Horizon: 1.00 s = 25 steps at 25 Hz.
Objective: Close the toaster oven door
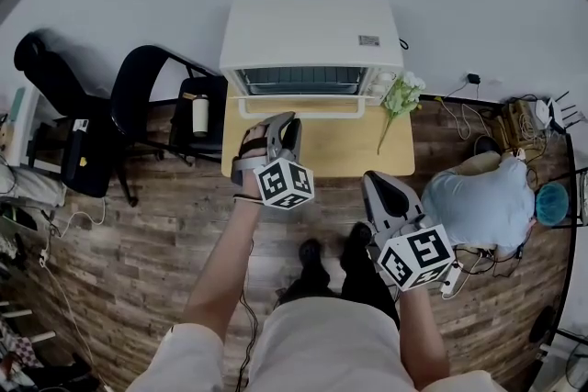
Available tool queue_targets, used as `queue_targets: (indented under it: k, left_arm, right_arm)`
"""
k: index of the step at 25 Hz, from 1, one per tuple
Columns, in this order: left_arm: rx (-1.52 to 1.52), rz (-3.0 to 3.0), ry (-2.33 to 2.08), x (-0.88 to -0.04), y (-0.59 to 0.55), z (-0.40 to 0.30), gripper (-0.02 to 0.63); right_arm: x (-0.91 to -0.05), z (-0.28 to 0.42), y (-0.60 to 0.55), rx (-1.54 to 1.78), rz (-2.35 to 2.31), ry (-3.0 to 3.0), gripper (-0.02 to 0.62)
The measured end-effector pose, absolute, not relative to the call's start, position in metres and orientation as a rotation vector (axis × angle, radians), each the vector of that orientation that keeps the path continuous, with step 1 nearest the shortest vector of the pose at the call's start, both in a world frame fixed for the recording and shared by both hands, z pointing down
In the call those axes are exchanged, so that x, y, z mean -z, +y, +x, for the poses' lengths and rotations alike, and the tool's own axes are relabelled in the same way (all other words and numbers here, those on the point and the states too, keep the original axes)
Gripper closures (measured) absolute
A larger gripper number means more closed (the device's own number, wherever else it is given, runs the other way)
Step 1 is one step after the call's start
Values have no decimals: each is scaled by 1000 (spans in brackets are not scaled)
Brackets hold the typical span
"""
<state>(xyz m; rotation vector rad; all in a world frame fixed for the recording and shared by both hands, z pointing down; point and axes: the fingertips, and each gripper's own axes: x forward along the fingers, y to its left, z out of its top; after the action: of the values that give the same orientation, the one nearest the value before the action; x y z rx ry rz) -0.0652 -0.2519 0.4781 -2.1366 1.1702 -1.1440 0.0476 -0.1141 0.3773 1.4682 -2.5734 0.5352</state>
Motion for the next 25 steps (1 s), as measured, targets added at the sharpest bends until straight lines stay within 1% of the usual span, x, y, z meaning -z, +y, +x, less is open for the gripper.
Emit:
queue_targets:
  k: [25]
  left_arm:
    - [1115, -2141, 1212, -455, -297, -64, 549]
  right_arm:
    - [-373, 56, -125, -522, 1485, -2568, 597]
